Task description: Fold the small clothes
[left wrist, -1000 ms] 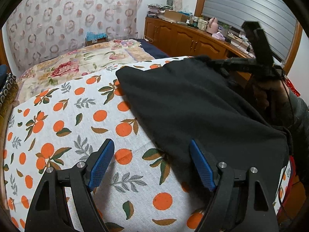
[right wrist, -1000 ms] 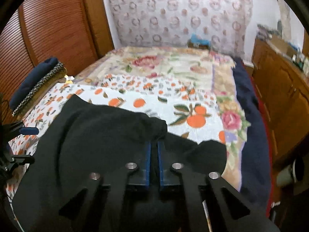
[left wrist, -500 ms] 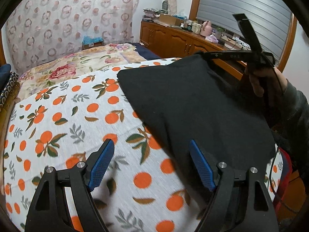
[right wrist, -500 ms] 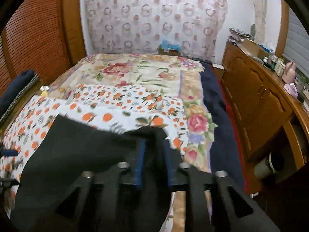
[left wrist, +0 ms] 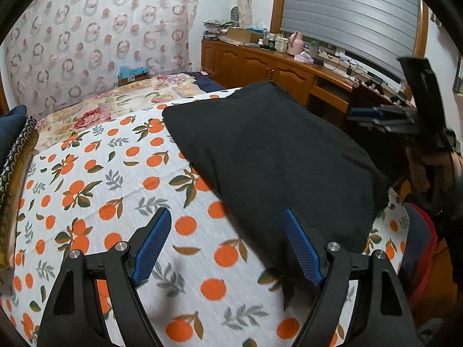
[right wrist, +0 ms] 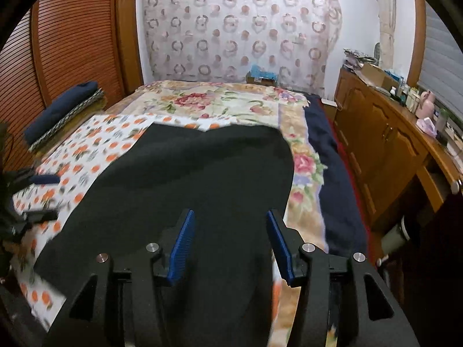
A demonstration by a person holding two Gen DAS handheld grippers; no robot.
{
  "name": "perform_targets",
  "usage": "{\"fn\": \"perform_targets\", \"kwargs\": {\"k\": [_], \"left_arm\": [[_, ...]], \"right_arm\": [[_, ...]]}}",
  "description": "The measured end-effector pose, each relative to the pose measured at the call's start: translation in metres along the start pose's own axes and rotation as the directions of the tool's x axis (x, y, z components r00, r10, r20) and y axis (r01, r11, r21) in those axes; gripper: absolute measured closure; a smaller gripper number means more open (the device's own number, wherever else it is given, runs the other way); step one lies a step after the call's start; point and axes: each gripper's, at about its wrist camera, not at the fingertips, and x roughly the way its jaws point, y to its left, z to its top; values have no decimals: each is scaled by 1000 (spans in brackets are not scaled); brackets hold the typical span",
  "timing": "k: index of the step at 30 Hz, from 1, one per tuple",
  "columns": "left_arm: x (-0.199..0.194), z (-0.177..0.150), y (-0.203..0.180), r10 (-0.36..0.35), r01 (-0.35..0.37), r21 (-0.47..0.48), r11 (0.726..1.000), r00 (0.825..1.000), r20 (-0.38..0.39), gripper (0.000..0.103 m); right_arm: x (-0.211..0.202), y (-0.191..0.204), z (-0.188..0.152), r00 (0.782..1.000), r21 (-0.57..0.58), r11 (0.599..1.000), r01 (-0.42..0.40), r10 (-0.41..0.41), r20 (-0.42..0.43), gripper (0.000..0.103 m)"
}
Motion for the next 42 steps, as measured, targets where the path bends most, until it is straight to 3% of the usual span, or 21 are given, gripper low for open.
{"fn": "perform_targets", "kwargs": {"k": [6,14,23,28,33,35,36,38,42], "left_arm": [[0,-15,-7,-3,3,-1,1000,1000,-21,22],[3,-29,-20,-48,48,-2,999,998,-49,23],[8,-37,-30,-175,173,-29,984,980,-93,44],[10,-39,-38,-182,181,-16,983,978,-102,53],[10,-40,-42,-194,194,-7,981,975,-107,59],[10,-41,-42,-212,213,-8,977,971,-113,74],[10,-41,-43,-226,226,-6,974,967,-119,79],[7,-40,-44,-232,234,4,972,966,-114,90],[-10,-23,-34,-267,266,-30,963,963,-38,94]], "right_arm": [[-28,3,-32,1000,28,1000,5,-4,-17,50],[-28,-13,-59,998,144,989,32,-24,-59,49],[-18,-4,-63,998,183,982,38,-28,-59,49],[-22,0,-75,998,154,987,45,-38,-48,50],[-22,3,-80,999,110,994,26,-21,-46,68],[-23,6,-80,999,93,996,5,-1,-45,88],[-24,7,-79,999,85,996,-3,7,-45,93],[-25,9,-78,999,64,998,4,-2,-38,95],[-46,2,-67,998,72,997,-27,23,60,96]]}}
